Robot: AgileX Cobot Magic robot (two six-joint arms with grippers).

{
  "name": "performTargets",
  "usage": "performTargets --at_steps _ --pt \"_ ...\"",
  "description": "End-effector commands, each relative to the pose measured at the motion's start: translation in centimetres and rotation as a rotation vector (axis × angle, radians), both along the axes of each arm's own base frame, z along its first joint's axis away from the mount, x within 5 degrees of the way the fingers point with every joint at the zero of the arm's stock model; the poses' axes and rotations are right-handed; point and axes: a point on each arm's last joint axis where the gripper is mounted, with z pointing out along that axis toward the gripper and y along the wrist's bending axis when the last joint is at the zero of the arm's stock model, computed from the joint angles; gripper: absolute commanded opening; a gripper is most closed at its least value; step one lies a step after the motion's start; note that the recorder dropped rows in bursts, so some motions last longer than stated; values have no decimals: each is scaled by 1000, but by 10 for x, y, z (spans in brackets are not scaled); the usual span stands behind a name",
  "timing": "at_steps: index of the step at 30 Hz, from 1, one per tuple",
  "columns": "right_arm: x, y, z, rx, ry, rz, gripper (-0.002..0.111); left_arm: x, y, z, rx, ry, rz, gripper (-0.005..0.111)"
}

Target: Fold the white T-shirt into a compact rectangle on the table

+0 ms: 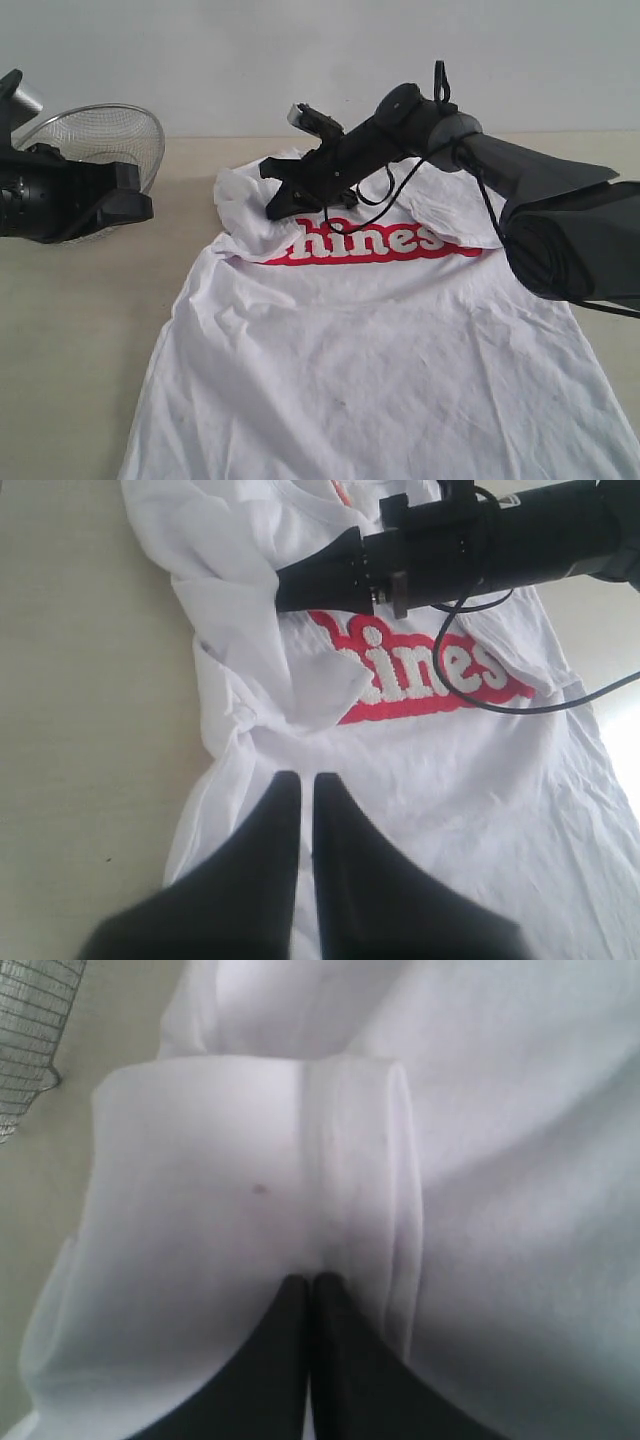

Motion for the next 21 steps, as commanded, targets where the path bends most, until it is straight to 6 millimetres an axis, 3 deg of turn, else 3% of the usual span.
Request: performTargets --at_steps 1,6,13,21 --pt "5 -8 -6 -75 -10 -55 0 -2 0 0 3 3 4 4" --pt "4 -8 -5 -69 6 -67 0 -2 0 0 4 3 5 4" --pt "4 -8 19 -64 -20 -70 0 -1 1 0 8 2 10 4" --pt "12 -25 13 -62 -12 -153 0 -1 0 0 5 3 6 4"
